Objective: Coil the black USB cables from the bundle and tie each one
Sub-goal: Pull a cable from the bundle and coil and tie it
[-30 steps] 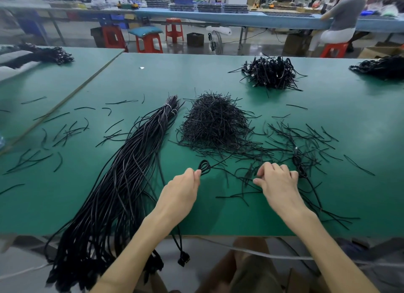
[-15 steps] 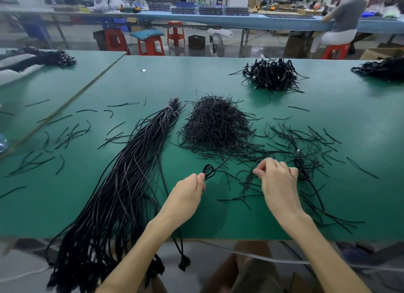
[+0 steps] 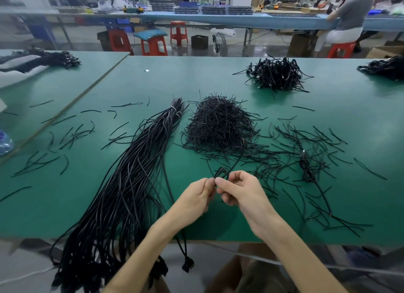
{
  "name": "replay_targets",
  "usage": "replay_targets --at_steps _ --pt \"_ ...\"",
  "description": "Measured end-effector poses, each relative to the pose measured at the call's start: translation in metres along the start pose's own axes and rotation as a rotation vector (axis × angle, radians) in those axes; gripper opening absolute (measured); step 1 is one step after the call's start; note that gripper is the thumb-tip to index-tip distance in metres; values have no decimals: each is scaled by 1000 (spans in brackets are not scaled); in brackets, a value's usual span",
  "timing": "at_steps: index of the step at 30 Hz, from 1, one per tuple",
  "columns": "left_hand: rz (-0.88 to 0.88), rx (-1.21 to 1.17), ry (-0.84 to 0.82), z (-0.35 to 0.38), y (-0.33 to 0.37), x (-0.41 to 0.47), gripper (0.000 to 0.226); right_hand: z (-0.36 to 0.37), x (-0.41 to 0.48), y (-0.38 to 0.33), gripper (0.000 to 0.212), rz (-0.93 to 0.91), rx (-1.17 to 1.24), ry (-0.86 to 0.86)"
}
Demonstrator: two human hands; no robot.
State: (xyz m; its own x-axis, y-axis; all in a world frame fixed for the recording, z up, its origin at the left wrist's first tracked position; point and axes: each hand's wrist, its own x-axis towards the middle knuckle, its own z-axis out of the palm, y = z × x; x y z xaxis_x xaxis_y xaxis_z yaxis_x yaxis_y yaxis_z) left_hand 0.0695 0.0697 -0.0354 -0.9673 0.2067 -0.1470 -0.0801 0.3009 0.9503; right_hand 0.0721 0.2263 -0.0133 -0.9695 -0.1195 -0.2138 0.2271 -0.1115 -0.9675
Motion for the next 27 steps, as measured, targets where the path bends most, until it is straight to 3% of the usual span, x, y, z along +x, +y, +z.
replay_targets --at_steps 9,13,17,21,25,27 --pt "-58 -211 -34 -2 4 -7 47 -3 -1 6 38 30 22 -70" --pt "-90 -381 -254 -16 7 -12 45 -10 -7 -5 58 -63 -24 -298" --pt "-104 -362 -450 -31 9 -19 47 -17 -9 -18 46 -128 -177 -506" --pt "-91 -372 -466 -34 11 -22 46 -16 -9 -11 32 -136 -190 -461" --pt "-87 -371 -438 -35 9 -25 46 -14 -12 2 26 -432 -530 -239" --pt "-87 -385 -424 -34 8 -27 47 -11 -15 8 25 -538 -567 -144"
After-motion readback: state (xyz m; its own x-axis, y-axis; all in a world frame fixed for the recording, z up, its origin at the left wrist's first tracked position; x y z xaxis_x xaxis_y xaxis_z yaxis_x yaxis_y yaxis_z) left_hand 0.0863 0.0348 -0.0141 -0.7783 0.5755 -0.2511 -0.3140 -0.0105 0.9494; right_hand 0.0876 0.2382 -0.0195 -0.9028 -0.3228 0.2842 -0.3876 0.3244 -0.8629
